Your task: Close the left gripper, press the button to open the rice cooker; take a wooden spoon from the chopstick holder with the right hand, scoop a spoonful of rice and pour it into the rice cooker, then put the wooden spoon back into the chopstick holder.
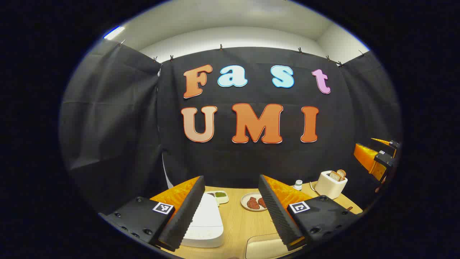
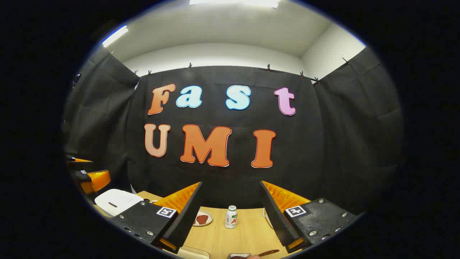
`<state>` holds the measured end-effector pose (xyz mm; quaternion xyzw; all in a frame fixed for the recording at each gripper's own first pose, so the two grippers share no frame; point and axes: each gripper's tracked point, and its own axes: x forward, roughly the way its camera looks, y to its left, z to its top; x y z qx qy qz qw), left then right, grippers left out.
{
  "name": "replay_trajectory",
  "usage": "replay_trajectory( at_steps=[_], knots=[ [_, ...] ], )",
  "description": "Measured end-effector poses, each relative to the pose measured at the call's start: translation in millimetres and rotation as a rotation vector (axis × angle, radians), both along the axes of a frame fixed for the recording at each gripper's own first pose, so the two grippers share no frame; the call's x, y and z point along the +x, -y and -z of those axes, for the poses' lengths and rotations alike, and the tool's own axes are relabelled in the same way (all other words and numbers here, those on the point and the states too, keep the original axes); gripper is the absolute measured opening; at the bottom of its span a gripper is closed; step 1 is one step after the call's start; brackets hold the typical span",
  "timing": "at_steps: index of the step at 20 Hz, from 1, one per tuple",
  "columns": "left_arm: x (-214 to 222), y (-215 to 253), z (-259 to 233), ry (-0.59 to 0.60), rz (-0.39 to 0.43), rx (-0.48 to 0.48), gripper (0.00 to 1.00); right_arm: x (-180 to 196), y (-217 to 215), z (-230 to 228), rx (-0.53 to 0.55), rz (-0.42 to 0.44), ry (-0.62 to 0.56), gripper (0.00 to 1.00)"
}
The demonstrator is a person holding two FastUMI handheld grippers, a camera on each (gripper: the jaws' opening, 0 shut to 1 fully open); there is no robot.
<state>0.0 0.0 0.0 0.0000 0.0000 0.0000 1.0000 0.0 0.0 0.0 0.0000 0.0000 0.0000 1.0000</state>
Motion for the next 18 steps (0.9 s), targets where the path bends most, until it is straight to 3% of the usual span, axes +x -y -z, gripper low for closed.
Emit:
replay_trajectory(
  at_steps=[18],
  knots=[
    [5, 9, 7, -0.004, 0.059, 0.021, 1.0, -2, 5, 4, -0.058, 0.049, -0.011, 0.94]
  ],
)
